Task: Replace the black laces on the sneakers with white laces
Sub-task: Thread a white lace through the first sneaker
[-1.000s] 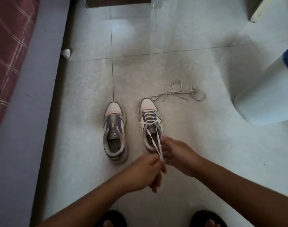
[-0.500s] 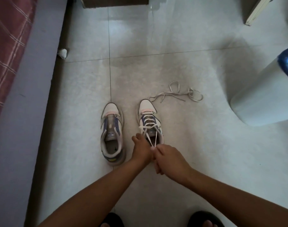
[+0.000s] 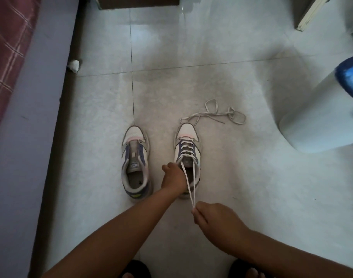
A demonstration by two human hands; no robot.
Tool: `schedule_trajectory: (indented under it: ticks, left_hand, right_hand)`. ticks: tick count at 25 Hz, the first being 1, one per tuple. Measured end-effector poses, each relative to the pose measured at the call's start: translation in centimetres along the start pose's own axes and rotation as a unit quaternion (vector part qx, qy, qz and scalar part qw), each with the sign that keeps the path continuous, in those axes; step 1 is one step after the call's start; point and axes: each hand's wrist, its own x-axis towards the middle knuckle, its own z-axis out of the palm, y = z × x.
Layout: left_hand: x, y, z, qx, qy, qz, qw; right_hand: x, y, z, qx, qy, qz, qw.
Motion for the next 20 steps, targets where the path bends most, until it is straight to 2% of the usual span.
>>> schedule_trajectory:
  ticks: [2,3,5,7,9,11,13,15,20]
  left_hand:
    - [0.1,-0.5,-0.3,0.009,-0.024,0.025,0.999]
    - [0.3,-0.9,-0.8,0.019,-0.048,0.038,0.998]
    - [0.6,-1.5,-2.4,0.028,-0.058,0.066,0.996]
    - [1.2,-1.3,-4.2,0.013,0.004,0.138,0.990]
    - [1.9,-0.4,-5.6,0.035,0.039,0.229,0.972]
    - [2.5,0.9,-6.3,0.117,0.001,0.283,0.952]
    - [3.0,2.1,-6.5,0.197,-0.038,0.312,0.929]
    - [3.2,3.4,-6.5,0.226,-0.042,0.335,0.914]
    - [3.5,5.1,-6.6,0.316,-0.034,0.293,0.902]
  right_hand:
    - [1.3,1.4,-0.1,-0.020,-0.076,0.019,0.997]
    - [2.3,2.3,-0.5,-0.023,-0.071,0.036,0.997]
    - [4.7,4.4,-1.9,-0.001,0.036,0.062,0.997]
    - [7.2,5.3,-3.0,0.060,0.141,0.066,0.986]
    - [9.3,4.7,-3.6,0.104,0.163,0.058,0.979]
    - [10.8,3.9,-3.5,0.098,0.156,0.050,0.982]
    - [11.6,3.6,-3.3,0.082,0.152,0.044,0.984]
    - [11.8,3.8,-3.2,0.102,0.151,0.043,0.982]
    - [11.9,3.9,-3.0,0.126,0.138,0.035,0.982]
